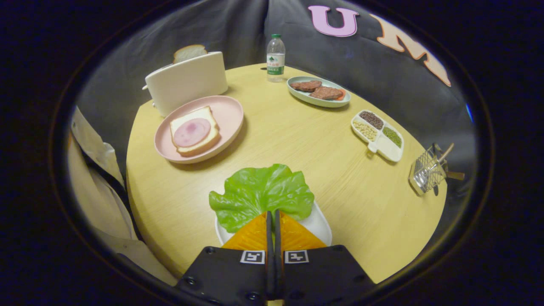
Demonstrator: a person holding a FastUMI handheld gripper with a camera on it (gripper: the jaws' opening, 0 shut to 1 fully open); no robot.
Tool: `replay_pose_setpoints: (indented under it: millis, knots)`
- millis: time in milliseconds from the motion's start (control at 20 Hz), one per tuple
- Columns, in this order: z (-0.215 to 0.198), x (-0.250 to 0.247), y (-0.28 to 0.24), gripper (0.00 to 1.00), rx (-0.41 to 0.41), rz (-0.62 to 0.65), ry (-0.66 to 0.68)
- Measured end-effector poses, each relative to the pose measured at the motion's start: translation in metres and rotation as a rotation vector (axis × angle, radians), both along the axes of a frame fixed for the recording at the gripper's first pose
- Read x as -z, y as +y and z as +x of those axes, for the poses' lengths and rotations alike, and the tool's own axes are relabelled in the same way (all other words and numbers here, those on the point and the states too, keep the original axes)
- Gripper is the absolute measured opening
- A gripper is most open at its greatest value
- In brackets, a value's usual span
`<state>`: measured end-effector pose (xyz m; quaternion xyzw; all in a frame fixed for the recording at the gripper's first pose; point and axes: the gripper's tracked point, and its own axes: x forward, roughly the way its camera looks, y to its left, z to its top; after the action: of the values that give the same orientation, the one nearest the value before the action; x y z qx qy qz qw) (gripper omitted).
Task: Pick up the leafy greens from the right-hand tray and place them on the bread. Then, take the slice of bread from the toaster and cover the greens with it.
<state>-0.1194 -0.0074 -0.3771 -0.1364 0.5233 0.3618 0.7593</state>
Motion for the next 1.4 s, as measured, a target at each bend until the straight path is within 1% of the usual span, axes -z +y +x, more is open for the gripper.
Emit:
replay_pose_setpoints:
  millis: [250, 300, 350, 400, 450, 550, 650, 750, 900, 1000, 1100, 1300, 1400]
  knots:
    - [0.008, -0.024, 0.008, 0.03, 0.009, 0.029, -0.052]
    - [0.005, -0.024, 0.006, 0.03, 0.016, 0.013, -0.034]
    - [0.013, -0.023, -0.002, 0.03, 0.014, -0.025, -0.073]
    - [0.015, -0.018, -0.006, 0.03, 0.003, -0.05, -0.072]
    - [0.006, -0.014, -0.004, 0.03, -0.005, -0.054, -0.049]
    - [-0.005, -0.008, 0.0, 0.35, -0.041, -0.062, -0.016]
    - [-0.006, -0.005, 0.002, 0.68, -0.074, -0.083, -0.029]
    - [-0.007, 0.007, 0.008, 1.0, -0.083, -0.096, -0.02]
    - [-0.011, 0.025, 0.008, 1.0, -0.085, -0.126, 0.031]
    - [-0.013, 0.029, 0.012, 0.96, -0.056, -0.106, 0.066]
    - [-0.021, 0.032, 0.016, 0.73, -0.028, -0.085, 0.129]
    - [-0.026, 0.027, 0.024, 0.27, -0.046, -0.06, 0.115]
    - [-0.023, 0.029, 0.025, 0.04, -0.045, -0.07, 0.081]
